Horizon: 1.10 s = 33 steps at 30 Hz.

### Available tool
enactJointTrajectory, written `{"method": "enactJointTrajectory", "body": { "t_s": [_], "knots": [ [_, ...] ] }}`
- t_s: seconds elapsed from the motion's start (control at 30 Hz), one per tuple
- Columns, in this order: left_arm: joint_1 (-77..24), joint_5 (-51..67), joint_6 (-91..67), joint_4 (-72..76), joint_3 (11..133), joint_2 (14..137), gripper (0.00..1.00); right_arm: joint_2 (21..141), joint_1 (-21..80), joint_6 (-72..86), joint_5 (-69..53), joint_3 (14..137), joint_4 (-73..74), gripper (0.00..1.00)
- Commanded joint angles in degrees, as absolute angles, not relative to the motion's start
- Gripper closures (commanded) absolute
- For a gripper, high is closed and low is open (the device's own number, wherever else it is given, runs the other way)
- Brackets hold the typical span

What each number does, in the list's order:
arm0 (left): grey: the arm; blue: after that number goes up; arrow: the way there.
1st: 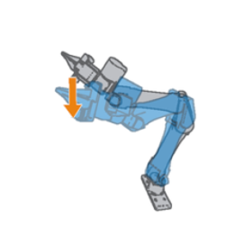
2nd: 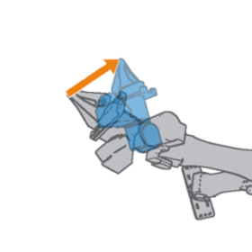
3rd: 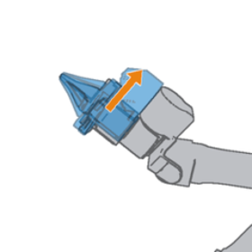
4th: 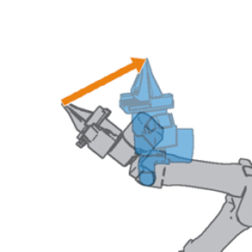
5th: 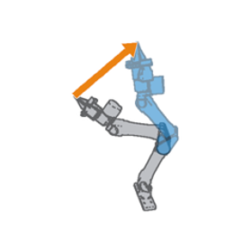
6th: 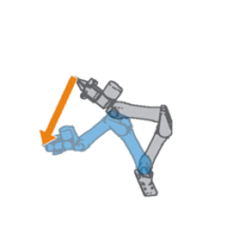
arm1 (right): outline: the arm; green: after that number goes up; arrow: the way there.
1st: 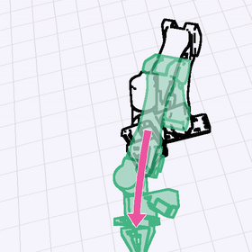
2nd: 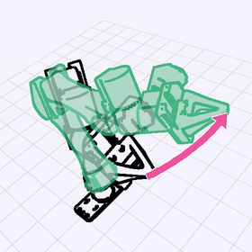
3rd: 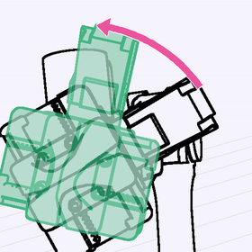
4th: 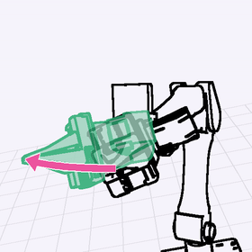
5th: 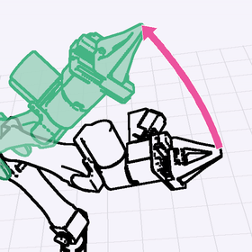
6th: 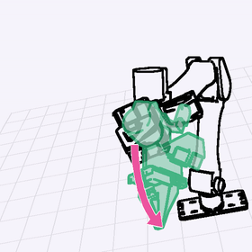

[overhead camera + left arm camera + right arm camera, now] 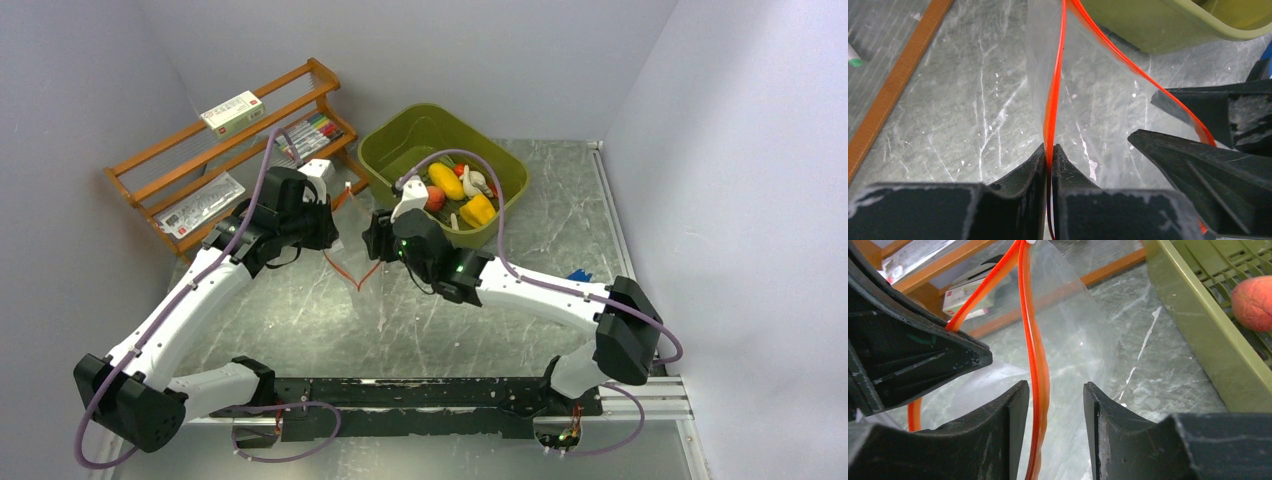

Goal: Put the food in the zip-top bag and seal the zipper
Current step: Open the zipper of the food storage bag, then pick up the fake vegetable from the bin.

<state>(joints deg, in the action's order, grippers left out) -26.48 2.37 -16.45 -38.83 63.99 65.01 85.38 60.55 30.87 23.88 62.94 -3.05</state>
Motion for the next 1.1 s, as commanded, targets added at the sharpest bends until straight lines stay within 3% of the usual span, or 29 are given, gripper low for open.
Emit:
{"method": "enactJointTrajectory", "body": {
  "t_s": [0.0,0.33,0.43,0.7,1.07],
  "knots": [
    [-26.89,-0.68,-14.21,-36.07,64.85,64.63,0.93,82.91,57.34,29.74,13.76,66.05,-1.79,0.53],
    [-26.89,-4.55,-10.64,-34.71,67.38,64.05,0.93,79.31,51.08,23.86,9.21,72.07,3.96,0.32],
    [-26.89,-4.07,-10.13,-34.19,67.78,64.43,0.93,79.12,49.14,22.55,8.44,73.87,5.95,0.3],
    [-26.89,-0.76,-11.2,-32.92,69.76,66.52,0.93,80.87,47.98,23.69,-1.2,73.97,4.16,0.35],
    [-28.58,-7.51,-8.64,-35.62,72.98,66.32,0.93,84.85,41.46,15.36,9.69,82.56,17.09,0.36]
  ]
}}
